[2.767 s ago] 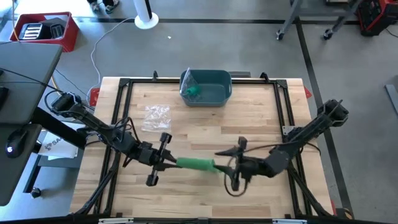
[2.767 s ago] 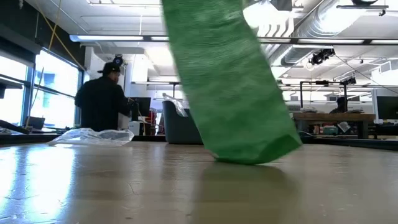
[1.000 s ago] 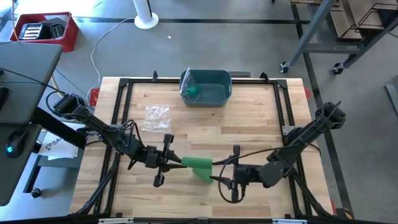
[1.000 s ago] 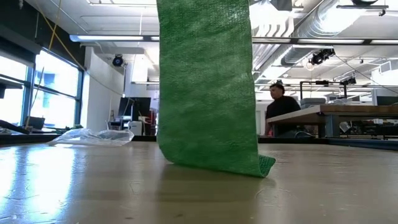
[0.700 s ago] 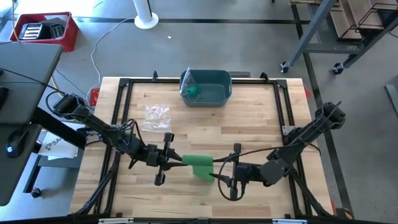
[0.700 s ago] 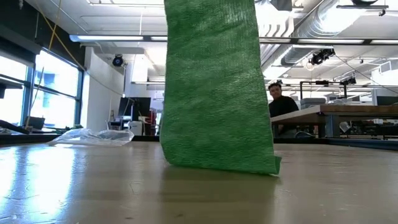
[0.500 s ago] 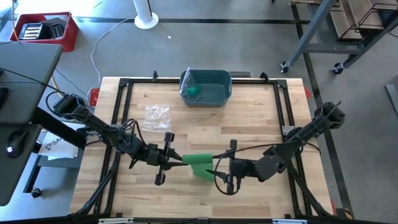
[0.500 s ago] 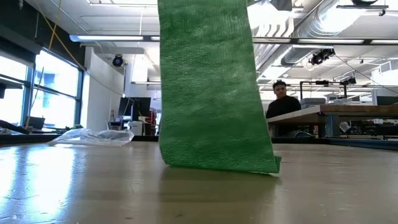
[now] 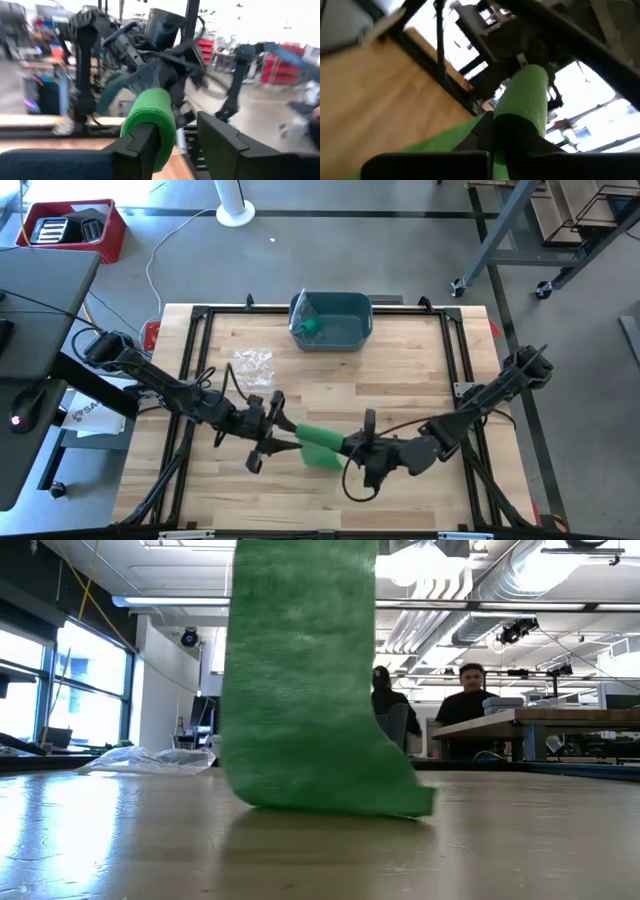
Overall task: Roll bandage
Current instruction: Roll the green bandage
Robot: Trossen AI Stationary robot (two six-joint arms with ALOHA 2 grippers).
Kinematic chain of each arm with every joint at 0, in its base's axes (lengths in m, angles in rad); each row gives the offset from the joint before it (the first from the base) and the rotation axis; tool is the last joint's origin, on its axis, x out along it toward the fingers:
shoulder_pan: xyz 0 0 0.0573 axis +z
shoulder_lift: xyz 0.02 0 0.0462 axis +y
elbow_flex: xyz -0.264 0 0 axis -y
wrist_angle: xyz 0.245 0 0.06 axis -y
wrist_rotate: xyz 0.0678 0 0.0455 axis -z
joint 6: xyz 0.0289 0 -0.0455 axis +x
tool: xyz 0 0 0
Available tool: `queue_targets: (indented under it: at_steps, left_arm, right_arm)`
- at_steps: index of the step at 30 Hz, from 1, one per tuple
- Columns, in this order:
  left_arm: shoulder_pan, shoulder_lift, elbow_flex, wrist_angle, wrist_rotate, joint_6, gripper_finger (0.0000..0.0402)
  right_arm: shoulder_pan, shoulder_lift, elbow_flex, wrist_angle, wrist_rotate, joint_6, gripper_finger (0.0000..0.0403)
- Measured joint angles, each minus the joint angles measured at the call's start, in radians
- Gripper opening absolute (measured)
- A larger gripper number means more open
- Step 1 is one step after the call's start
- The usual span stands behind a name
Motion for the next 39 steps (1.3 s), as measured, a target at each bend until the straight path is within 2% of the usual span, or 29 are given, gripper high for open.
queue_targets:
  at_steps: [6,11,14,18,24,28,30,33,35,39]
  left_arm:
    - [0.037,-0.002,0.000,-0.062,0.006,-0.151,0.0143]
    - [0.051,0.000,0.000,-0.067,0.011,-0.153,0.0114]
    - [0.053,0.000,0.000,-0.067,0.014,-0.103,0.0073]
    - [0.044,0.000,0.000,-0.065,0.037,0.036,0.0013]
    - [0.008,0.001,0.000,-0.025,-0.032,0.301,0.0018]
    - [-0.020,0.001,0.000,0.019,-0.135,0.457,0.0010]
    - [-0.030,0.000,0.000,0.025,-0.145,0.479,0.0010]
    - [-0.061,0.001,0.000,0.030,-0.086,0.502,0.0010]
    - [-0.090,0.004,0.001,0.059,-0.053,0.491,0.0010]
    - [-0.140,0.036,0.068,0.066,-0.050,0.431,0.0010]
  right_arm:
    - [0.008,0.024,0.000,-0.009,0.099,-0.216,0.0055]
    - [0.021,0.025,0.000,-0.004,0.109,-0.261,0.0097]
    - [0.029,0.025,0.000,-0.003,0.109,-0.212,0.0130]
    - [0.046,0.025,0.000,-0.004,0.109,-0.116,0.0172]
    - [0.074,-0.008,0.000,-0.021,0.108,0.097,0.0195]
    - [0.074,-0.064,0.000,-0.158,0.049,0.278,0.0196]
    - [0.071,-0.089,0.000,-0.225,0.038,0.370,0.0196]
    - [0.079,-0.119,0.000,-0.287,0.036,0.456,0.0196]
    - [0.097,-0.134,0.000,-0.295,0.034,0.473,0.0196]
    - [0.135,-0.156,0.000,-0.288,0.052,0.465,0.0197]
